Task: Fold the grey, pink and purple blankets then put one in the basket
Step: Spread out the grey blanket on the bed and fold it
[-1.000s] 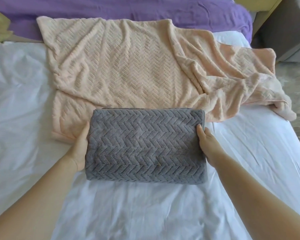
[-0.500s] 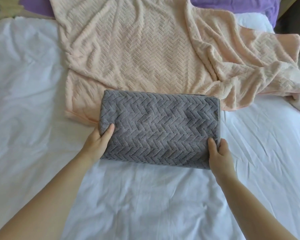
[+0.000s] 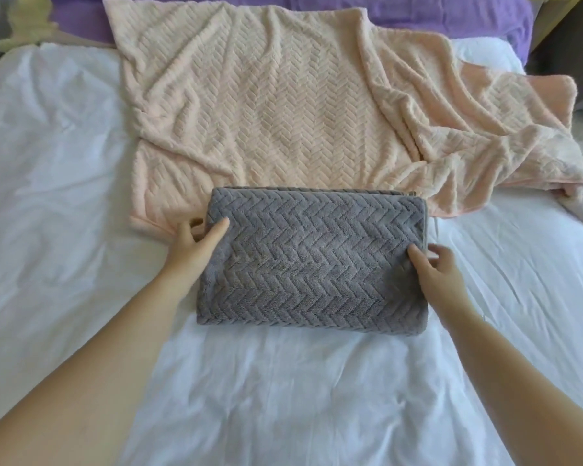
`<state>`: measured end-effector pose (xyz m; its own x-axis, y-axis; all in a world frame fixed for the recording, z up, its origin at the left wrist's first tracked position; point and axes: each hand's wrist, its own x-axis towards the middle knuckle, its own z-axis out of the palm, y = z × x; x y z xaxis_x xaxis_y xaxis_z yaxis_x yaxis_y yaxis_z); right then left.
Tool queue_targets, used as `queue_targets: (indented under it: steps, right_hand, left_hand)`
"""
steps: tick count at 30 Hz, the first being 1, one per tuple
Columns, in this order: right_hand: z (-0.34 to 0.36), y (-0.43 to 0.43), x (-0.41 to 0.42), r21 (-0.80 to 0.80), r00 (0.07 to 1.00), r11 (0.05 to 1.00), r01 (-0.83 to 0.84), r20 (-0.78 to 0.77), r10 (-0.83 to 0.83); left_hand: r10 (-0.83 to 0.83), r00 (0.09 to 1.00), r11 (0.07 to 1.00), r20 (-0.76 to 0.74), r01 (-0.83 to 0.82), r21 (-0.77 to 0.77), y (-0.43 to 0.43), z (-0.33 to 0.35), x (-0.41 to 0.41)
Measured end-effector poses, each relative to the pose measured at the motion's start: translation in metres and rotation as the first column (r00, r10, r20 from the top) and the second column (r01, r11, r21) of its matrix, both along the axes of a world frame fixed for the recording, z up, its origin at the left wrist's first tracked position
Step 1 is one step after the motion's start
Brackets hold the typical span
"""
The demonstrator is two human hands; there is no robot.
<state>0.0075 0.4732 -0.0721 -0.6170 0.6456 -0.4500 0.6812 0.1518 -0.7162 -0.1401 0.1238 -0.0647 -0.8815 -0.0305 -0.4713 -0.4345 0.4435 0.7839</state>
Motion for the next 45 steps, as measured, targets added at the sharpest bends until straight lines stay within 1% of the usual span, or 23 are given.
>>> queue_targets:
  steps: [2,4,9,14,16,19,22,23,24,25,26,27,28,29,30,31,33,35,36,38,40,42,45]
  right_hand:
    - [0.008,0.006,-0.019,0.014,0.987,0.999,-0.042,-0.154,0.043]
    - [0.014,0.012,-0.040,0.093,0.961,0.980,-0.175,-0.201,0.191]
    - [0.023,0.025,-0.079,0.342,0.883,0.829,-0.442,0.006,0.469]
    - [0.026,0.044,-0.100,0.278,0.899,0.879,-0.388,-0.098,0.428]
    - [0.018,0.045,-0.109,0.292,0.914,0.880,-0.375,-0.046,0.404]
    - [0.004,0.042,-0.121,0.320,0.925,0.869,-0.377,0.087,0.369]
    - [0.001,0.043,-0.129,0.362,0.926,0.853,-0.377,0.156,0.343]
    - [0.001,0.043,-0.130,0.372,0.924,0.846,-0.382,0.175,0.340]
    - [0.001,0.044,-0.131,0.377,0.922,0.842,-0.385,0.186,0.338]
    - [0.001,0.045,-0.132,0.379,0.921,0.840,-0.388,0.194,0.338]
    - [0.001,0.045,-0.133,0.380,0.918,0.837,-0.394,0.204,0.340]
    - [0.001,0.045,-0.134,0.376,0.915,0.835,-0.401,0.216,0.342]
    - [0.002,0.044,-0.135,0.366,0.912,0.838,-0.405,0.229,0.341]
    - [0.003,0.043,-0.136,0.353,0.912,0.846,-0.400,0.243,0.330]
    - [0.006,0.040,-0.136,0.347,0.919,0.859,-0.377,0.251,0.302]
    - [0.009,0.037,-0.135,0.363,0.936,0.870,-0.333,0.241,0.257]
    - [0.018,0.025,-0.128,0.514,0.969,0.822,-0.246,0.154,0.194]
    - [0.024,0.001,-0.112,0.700,0.947,0.672,-0.244,0.023,0.320]
    - [0.027,-0.015,-0.104,0.746,0.901,0.602,-0.285,-0.007,0.434]
    - [0.023,-0.041,-0.088,0.756,0.763,0.449,-0.476,0.102,0.638]
    - [0.008,-0.051,-0.080,0.673,0.659,0.350,-0.651,0.273,0.701]
    - [-0.006,-0.044,-0.082,0.634,0.642,0.332,-0.698,0.351,0.682]
    - [-0.020,-0.034,-0.085,0.646,0.670,0.338,-0.684,0.372,0.643]
  left_hand:
    - [0.002,1.000,0.996,-0.012,-0.001,0.088,0.007,0.004,-0.022]
    - [-0.015,1.000,0.991,-0.006,0.016,0.130,0.012,0.005,-0.042]
    - [-0.159,0.987,0.974,0.035,0.151,0.170,0.019,0.010,-0.066]
    - [-0.099,0.995,0.961,0.032,0.087,0.263,0.019,0.008,-0.071]
    - [-0.068,0.997,0.986,0.035,0.062,0.157,0.027,0.002,-0.072]
    - [-0.093,0.995,0.981,-0.027,0.087,-0.173,0.039,-0.006,-0.076]
    - [-0.177,0.981,0.855,-0.085,0.110,-0.507,0.043,-0.004,-0.075]
    - [-0.208,0.962,0.788,-0.176,0.058,-0.613,0.043,0.000,-0.072]
    - [-0.288,0.905,0.732,-0.312,-0.002,-0.681,0.045,0.005,-0.068]
    - [-0.418,0.792,0.710,-0.446,-0.022,-0.704,0.051,0.011,-0.062]
    - [-0.565,0.636,0.705,-0.525,0.042,-0.708,0.059,0.019,-0.052]
    - [-0.715,0.475,0.649,-0.513,0.178,-0.739,0.069,0.024,-0.039]
    - [-0.833,0.344,0.538,-0.434,0.318,-0.781,0.078,0.025,-0.026]
    - [-0.909,0.273,0.406,-0.314,0.423,-0.810,0.085,0.023,-0.013]
    - [-0.949,0.255,0.294,-0.188,0.486,-0.823,0.091,0.019,-0.003]
    - [-0.956,0.274,0.233,-0.099,0.515,-0.825,0.094,0.013,0.002]
    - [-0.937,0.348,0.205,-0.017,0.513,-0.834,0.096,-0.001,0.004]
    - [-0.924,0.382,0.204,-0.007,0.476,-0.856,0.097,-0.010,0.002]
    - [-0.919,0.393,0.206,-0.011,0.458,-0.865,0.099,-0.013,0.002]
    - [-0.914,0.405,0.229,-0.031,0.450,-0.863,0.101,-0.016,0.003]
    - [-0.914,0.402,0.246,-0.051,0.449,-0.859,0.099,-0.019,0.002]
    - [-0.906,0.416,0.266,-0.071,0.431,-0.862,0.093,-0.023,-0.002]
    - [-0.866,0.495,0.292,-0.071,0.385,-0.875,0.077,-0.030,-0.009]
